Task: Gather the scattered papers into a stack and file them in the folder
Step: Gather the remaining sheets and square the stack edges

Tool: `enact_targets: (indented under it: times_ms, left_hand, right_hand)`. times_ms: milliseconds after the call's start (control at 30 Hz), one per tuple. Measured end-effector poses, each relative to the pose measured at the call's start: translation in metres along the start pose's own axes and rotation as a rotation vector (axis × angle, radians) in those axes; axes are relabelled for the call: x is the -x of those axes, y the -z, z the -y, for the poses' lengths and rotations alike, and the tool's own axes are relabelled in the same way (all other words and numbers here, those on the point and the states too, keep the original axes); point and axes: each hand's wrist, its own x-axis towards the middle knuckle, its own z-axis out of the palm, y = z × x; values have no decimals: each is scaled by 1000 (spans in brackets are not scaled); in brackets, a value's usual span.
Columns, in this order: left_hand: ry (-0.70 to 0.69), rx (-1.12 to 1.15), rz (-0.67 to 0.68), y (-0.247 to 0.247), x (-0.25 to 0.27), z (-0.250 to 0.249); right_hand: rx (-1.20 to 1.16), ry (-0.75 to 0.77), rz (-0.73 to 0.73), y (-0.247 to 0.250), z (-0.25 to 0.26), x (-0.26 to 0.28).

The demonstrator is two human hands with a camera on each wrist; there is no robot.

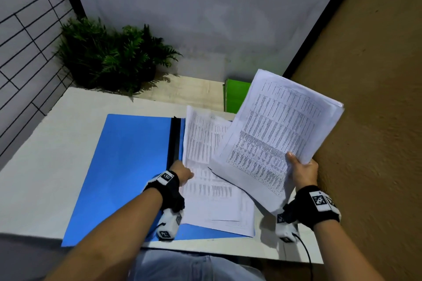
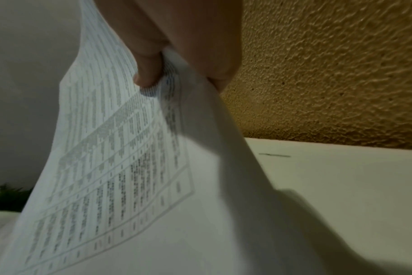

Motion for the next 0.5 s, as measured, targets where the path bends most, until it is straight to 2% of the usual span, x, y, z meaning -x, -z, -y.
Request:
enact_targets:
  times_ms: [167,233,300,400,500]
  left_hand:
    - [-167,218,-175,54,10,9]
    - [-234,409,-201,79,21,9]
    - [-281,579,-209,98,31,5]
    - [-337,680,-184,113,32,-3]
    - [-373,760,-103,108,40,-22]
  right_hand:
    - [-8,30,-48,18,19,-6]
    - [-17,49,-75,24,26,-8]
    - [-23,46,-77,26,30,-11]
    - [-37,57,-27,17,36,-8]
    - [19,102,103,-2,39,-4]
